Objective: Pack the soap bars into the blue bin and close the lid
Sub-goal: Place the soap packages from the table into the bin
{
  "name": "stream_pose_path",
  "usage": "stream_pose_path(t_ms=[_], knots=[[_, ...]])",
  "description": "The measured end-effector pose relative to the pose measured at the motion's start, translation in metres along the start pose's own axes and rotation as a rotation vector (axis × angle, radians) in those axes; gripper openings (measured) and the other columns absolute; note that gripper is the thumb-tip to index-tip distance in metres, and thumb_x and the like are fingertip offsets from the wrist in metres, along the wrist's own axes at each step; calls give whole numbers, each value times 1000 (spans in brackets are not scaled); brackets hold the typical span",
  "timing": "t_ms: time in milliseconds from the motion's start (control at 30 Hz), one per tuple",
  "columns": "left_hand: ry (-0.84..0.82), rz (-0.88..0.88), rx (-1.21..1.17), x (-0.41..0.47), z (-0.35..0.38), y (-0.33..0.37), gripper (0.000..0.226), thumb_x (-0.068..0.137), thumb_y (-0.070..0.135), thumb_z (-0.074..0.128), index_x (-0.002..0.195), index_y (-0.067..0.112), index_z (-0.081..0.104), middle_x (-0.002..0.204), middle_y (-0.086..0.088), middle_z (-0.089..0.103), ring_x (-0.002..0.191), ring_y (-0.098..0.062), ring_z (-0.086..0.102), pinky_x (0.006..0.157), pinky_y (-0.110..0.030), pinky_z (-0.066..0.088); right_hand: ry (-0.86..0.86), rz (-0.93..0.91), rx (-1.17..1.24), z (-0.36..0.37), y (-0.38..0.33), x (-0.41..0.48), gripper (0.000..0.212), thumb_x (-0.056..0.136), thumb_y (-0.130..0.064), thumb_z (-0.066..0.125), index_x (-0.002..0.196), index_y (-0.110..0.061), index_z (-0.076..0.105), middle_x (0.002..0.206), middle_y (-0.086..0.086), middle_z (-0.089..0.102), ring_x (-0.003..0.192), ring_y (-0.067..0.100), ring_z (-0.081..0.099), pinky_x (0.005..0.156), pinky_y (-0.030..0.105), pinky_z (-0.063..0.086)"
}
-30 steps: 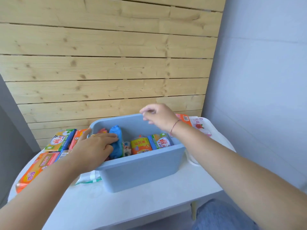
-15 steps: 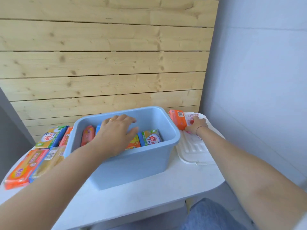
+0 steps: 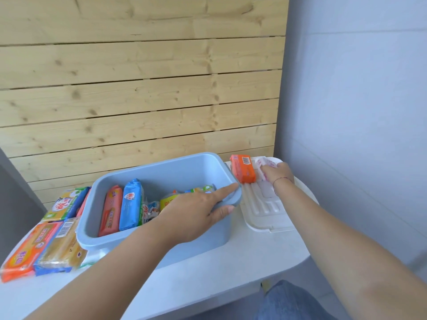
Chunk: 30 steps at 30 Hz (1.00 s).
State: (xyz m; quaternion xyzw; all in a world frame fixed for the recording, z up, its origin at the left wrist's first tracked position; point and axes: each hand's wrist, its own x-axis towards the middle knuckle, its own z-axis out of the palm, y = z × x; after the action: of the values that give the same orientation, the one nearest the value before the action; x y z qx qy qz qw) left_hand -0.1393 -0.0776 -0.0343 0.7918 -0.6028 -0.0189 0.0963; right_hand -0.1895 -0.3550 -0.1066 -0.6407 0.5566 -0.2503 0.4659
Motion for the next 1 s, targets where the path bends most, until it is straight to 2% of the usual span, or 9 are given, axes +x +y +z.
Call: stream_pose_path(t_ms=[100, 167, 267, 367, 467, 533, 700, 900, 1000], knots=[[0, -10, 6, 2, 1, 0, 53, 91, 61, 23, 141, 55, 5, 119, 0, 63, 108, -26, 57, 91, -41, 46, -78, 21, 173, -14, -17, -17, 35, 64, -53, 64, 58, -21, 52, 56, -1, 51, 55, 22, 48, 59, 25, 38], [11, -23, 20, -1, 0, 3, 54, 90, 63, 23, 142, 52, 10, 123, 0, 61, 111, -27, 57, 91, -41, 46, -121, 30, 237, -21, -34, -33, 40, 66, -52, 65, 52, -21, 45, 51, -3, 46, 49, 17, 44, 57, 26, 36], [112, -90, -139, -4, -8, 11, 47, 90, 60, 30, 133, 43, 40, 112, 9, 67, 104, -19, 61, 86, -38, 49, -249, 16, 353, -27, -67, -67, 22, 73, -33, 58, 57, -20, 50, 52, -5, 53, 47, 13, 50, 52, 24, 39], [421, -282, -271, -15, -18, 3, 27, 93, 38, 41, 99, 26, 64, 93, 7, 71, 90, -18, 63, 75, -36, 51, -506, -70, 417, -20, -100, -121, 9, 80, -19, 56, 71, -18, 59, 43, -6, 57, 37, 8, 57, 48, 19, 51], [544, -512, -211, -34, -27, -25, 28, 89, 21, 44, 110, 20, 62, 105, -2, 70, 101, -25, 60, 82, -36, 48, -731, -63, 274, 3, -118, -168, 10, 82, -18, 55, 89, -13, 61, 70, 5, 61, 62, 17, 59, 75, 36, 56], [443, -613, -212, -47, -30, -47, 44, 87, 10, 43, 131, 15, 46, 124, -8, 59, 115, -28, 52, 91, -37, 43, -845, 7, 172, 24, -120, -190, 12, 84, -16, 51, 94, -11, 57, 78, 7, 58, 68, 18, 57, 77, 36, 54], [240, -623, -316, -74, -35, -77, 58, 89, 2, 38, 145, 14, 26, 147, -8, 38, 131, -25, 40, 101, -34, 36, -1016, 121, -64, 75, -110, -230, 19, 88, -18, 46, 72, -11, 54, 68, 4, 55, 38, 9, 56, 41, 15, 47], [-25, -474, -189, -77, -38, -70, 35, 92, 12, 35, 124, 14, 49, 131, -11, 53, 114, -32, 51, 90, -36, 42, -1006, -183, -601, 96, -105, -233, 29, 92, -15, 42, 67, -12, 57, 75, 7, 61, 72, 23, 58, 73, 28, 48], [-134, -514, -123, -72, -40, -71, 36, 93, 20, 35, 125, 10, 46, 125, -15, 57, 111, -35, 53, 88, -38, 42, -960, -306, -844, 97, -109, -239, 20, 91, -21, 47, 79, -14, 62, 81, 5, 58, 66, 21, 55, 67, 28, 47]])
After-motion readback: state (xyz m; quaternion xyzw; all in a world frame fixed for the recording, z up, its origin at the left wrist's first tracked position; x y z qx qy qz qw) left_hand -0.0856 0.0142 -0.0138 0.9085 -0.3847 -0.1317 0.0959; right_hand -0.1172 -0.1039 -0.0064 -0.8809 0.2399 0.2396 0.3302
